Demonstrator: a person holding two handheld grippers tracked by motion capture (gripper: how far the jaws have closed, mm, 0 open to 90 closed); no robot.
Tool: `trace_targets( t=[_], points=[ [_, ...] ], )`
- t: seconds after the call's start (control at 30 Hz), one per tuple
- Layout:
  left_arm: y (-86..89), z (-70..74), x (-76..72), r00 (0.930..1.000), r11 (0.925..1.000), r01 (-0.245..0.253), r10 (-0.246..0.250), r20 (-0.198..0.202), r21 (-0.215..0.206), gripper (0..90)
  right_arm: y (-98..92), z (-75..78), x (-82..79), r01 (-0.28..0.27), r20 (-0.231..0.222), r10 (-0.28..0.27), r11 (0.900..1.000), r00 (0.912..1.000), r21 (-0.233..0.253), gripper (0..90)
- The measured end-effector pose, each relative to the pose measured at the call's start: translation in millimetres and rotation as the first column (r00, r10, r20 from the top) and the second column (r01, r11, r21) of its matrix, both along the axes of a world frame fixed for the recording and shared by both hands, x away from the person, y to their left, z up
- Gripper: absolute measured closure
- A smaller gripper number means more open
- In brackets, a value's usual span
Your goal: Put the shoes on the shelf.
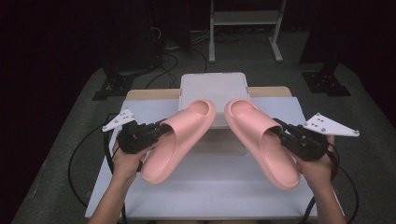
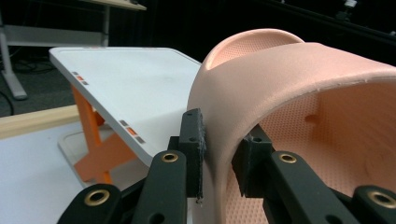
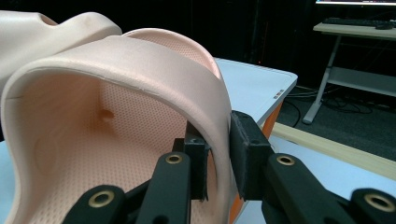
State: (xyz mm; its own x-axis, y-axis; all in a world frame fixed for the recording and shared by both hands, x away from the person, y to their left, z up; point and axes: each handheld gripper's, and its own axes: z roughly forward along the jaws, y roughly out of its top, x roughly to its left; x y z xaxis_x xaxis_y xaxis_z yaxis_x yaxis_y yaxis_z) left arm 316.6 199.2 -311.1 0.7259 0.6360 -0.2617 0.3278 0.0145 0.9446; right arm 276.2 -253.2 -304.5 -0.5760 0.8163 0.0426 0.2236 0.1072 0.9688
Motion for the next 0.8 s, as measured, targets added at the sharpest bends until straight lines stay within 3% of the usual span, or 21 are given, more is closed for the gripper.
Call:
trace_targets(
  t=[0.3,0.53,0.8],
  points=[
    [0.6,-1.2,22.1,0.9993,0.9992,-0.037,0.037,0.0,-0.017,75.1,4.3,0.5,20.5,0.012,0.004,-0.012,1.0,0.9999,0.018,76.8],
    [-6.6,-4.3,32.3,0.9994,0.9994,-0.035,0.035,0.006,-0.002,75.0,9.5,-1.9,33.1,0.026,-0.009,-0.026,0.999,0.9996,0.022,76.9],
    [-9.7,-6.7,44.2,0.9984,0.9983,-0.057,0.057,-0.008,-0.014,75.0,11.0,-4.2,48.7,0.05,-0.021,-0.049,0.998,0.9986,0.033,76.9]
  ],
)
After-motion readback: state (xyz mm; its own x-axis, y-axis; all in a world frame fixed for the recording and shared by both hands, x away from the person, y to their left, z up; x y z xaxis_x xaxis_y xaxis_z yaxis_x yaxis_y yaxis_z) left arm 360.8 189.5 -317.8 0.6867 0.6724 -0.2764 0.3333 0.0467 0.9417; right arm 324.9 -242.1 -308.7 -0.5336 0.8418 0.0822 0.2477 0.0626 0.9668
